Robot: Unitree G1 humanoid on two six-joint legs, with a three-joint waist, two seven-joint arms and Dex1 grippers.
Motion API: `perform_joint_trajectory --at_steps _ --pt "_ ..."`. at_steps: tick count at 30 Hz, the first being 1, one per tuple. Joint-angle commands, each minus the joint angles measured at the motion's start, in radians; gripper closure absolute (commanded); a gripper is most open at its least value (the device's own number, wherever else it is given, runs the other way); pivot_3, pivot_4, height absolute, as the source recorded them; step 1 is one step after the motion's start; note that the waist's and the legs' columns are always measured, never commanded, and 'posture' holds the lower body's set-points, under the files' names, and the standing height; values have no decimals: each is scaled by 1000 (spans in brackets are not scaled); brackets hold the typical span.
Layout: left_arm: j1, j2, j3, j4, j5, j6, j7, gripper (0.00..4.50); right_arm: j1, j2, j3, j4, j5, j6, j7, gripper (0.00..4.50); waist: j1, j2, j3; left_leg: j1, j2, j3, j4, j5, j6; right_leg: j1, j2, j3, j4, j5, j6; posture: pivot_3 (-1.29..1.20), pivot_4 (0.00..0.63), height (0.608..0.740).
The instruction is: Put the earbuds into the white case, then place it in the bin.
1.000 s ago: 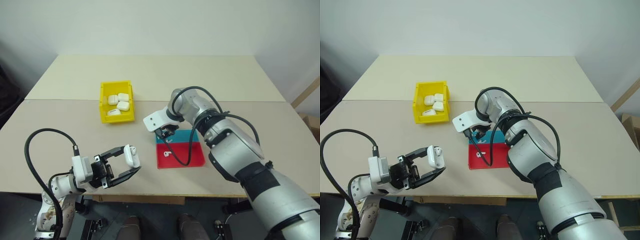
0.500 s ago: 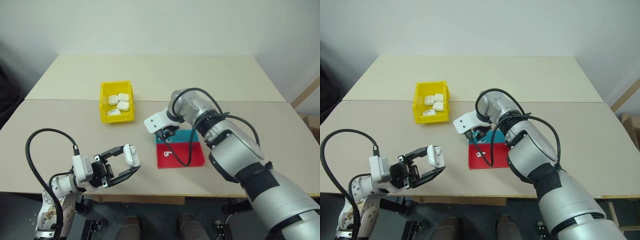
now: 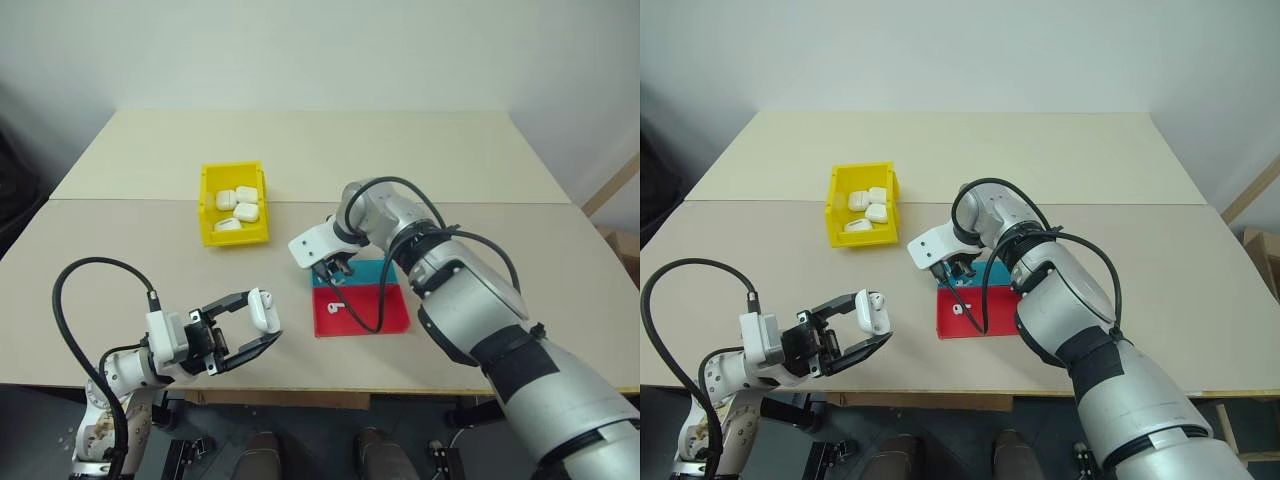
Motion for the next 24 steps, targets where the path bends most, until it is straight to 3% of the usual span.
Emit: perform_joint_trajectory --at_steps 1,14,20,24 --pt "-2 9 3 -19 -8 -15 7 1722 3 -4 0 -5 -2 -13 3 3578 0 0 0 0 0 0 0 0 0 0 0 0 0 0 0 0 150 740" --pt "-13 10 0 -21 -15 -12 17 1722 -13 -23 -31 -24 25 -1 2 3578 0 0 0 0 0 0 0 0 0 0 0 0 0 0 0 0 150 740" --pt "-71 1 -5 -33 -46 17 41 1722 -36 -107 -159 -104 135 92 40 3578 4 0 0 -1 0 0 0 0 0 0 0 0 0 0 0 0 150 740" --pt "-161 -20 -30 -15 -59 35 47 1722 1 -217 -291 -257 264 261 115 3578 7 0 0 -1 0 0 0 0 0 0 0 0 0 0 0 0 150 740"
